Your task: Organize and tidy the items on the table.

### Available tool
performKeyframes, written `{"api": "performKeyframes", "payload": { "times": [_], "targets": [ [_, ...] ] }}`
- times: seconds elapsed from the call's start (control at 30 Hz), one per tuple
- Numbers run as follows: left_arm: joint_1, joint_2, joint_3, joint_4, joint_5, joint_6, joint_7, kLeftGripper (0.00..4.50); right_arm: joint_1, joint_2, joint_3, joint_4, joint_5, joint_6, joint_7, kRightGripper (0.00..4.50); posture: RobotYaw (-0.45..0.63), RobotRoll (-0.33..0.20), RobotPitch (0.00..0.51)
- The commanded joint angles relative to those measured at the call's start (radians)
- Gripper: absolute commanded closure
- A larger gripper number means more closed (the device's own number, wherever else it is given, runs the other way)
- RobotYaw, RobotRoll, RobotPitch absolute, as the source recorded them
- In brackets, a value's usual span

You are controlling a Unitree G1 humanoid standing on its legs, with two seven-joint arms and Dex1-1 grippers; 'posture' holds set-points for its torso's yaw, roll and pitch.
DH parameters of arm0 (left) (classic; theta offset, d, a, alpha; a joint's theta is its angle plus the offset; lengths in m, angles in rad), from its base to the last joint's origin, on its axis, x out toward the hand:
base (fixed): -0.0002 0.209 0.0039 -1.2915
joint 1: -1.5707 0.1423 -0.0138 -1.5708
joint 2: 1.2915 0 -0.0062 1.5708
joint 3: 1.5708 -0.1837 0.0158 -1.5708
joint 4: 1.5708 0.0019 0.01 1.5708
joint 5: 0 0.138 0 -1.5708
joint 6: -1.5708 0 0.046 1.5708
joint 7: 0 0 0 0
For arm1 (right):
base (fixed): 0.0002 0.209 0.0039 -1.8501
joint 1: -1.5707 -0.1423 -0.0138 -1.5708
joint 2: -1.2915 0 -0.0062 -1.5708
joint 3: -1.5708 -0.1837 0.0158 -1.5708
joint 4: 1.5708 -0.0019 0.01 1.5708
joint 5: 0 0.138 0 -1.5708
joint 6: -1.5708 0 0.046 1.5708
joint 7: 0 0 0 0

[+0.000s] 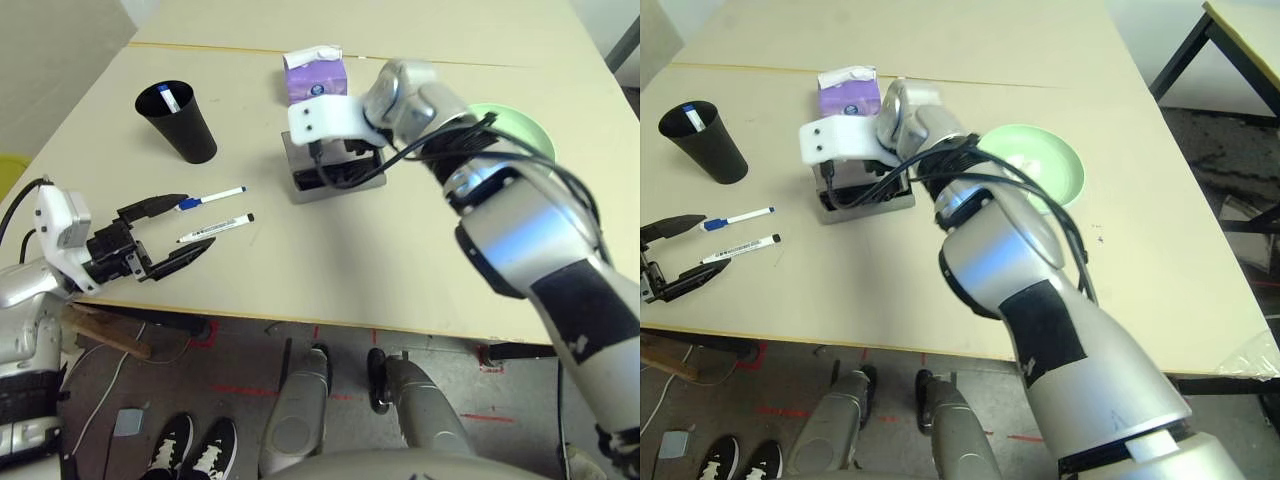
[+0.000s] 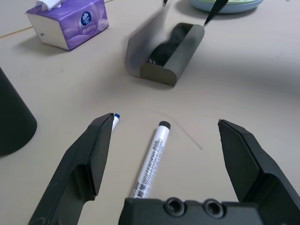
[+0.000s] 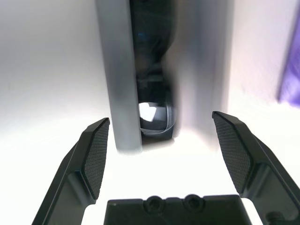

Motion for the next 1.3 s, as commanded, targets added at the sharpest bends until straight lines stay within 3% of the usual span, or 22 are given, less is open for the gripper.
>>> {"api": "performKeyframes", "payload": {
  "times": [0.03,0.37,0.53,0.73,0.87,0.93,1.1,1.17,1.3],
  "targets": [
    [-0.033,-0.024,-0.042,0.05,0.027,-0.031,-0.02,0.0,-0.026,0.009,-0.013,-0.023,0.012,0.006,-0.009,0.01,0.04,0.0,0.222],
    [-0.065,-0.02,-0.055,0.086,0.028,-0.047,-0.036,0.0,-0.032,-0.033,-0.042,-0.103,0.041,0.052,0.03,0.01,0.03,0.0,0.224],
    [-0.055,-0.016,-0.047,0.075,0.022,-0.041,-0.028,0.0,0.041,-0.14,-0.124,-0.324,0.13,0.196,0.122,0.01,0.03,0.0,0.222],
    [-0.037,-0.021,-0.026,0.051,0.019,-0.025,0.036,0.0,0.299,-0.302,-0.35,-0.794,0.325,0.536,0.125,0.01,0.01,0.0,0.226],
    [-0.055,-0.026,-0.008,0.054,0.012,0.001,0.105,0.0,0.467,-0.324,-0.556,-1.061,0.495,0.798,0.035,0.01,0.0,0.0,0.227],
    [-0.059,-0.024,-0.005,0.059,0.017,0.004,0.124,0.0,0.564,-0.306,-0.673,-1.166,0.549,0.843,-0.074,0.01,-0.01,0.0,0.228],
    [-0.082,-0.029,-0.021,0.064,0.03,0.024,0.166,0.0,0.839,-0.37,-0.777,-1.391,0.73,1.054,-0.089,0.01,-0.04,0.0,0.232],
    [-0.091,-0.03,-0.031,0.061,0.038,0.042,0.188,0.0,0.941,-0.38,-0.83,-1.438,0.811,1.041,-0.078,0.01,-0.05,0.0,0.234],
    [-0.119,-0.031,-0.039,0.067,0.057,0.075,0.24,0.0,1.15,-0.402,-0.877,-1.452,0.873,0.806,-0.06,0.01,-0.06,0.0,0.239]
  ]
}}
